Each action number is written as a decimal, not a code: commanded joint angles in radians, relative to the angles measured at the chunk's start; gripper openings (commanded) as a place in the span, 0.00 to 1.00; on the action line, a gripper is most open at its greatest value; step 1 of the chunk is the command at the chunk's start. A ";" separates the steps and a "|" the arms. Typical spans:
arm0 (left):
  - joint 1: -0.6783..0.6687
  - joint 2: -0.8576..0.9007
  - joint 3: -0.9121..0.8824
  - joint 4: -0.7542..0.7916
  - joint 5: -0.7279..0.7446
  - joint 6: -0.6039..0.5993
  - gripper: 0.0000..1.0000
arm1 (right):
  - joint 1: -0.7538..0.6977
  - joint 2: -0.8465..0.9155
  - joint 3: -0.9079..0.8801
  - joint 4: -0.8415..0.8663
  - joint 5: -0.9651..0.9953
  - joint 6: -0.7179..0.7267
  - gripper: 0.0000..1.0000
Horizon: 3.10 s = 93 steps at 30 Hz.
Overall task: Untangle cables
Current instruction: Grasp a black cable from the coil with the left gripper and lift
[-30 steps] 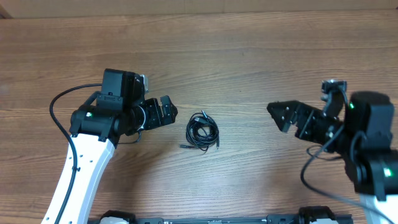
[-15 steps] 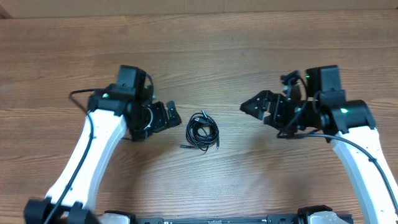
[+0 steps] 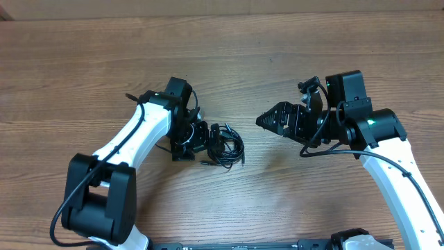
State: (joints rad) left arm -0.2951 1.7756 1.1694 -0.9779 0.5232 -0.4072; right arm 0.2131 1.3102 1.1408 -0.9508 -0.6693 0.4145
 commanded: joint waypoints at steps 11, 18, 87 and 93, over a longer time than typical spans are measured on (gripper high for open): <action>-0.035 0.050 0.016 0.116 0.015 0.034 0.59 | 0.005 -0.002 0.017 0.006 -0.002 -0.003 1.00; -0.043 0.050 0.016 0.117 -0.063 0.018 0.52 | 0.005 -0.002 0.017 0.006 -0.002 -0.002 1.00; -0.125 -0.027 0.985 -0.126 0.283 0.153 0.04 | 0.005 0.000 0.017 0.018 0.066 0.001 1.00; -0.125 -0.027 1.115 -0.099 0.282 0.054 0.04 | 0.008 0.009 0.017 0.026 0.065 -0.026 1.00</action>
State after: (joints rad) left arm -0.4129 1.7855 2.2173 -1.0966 0.7704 -0.2871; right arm 0.2134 1.3113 1.1408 -0.9340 -0.6125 0.4126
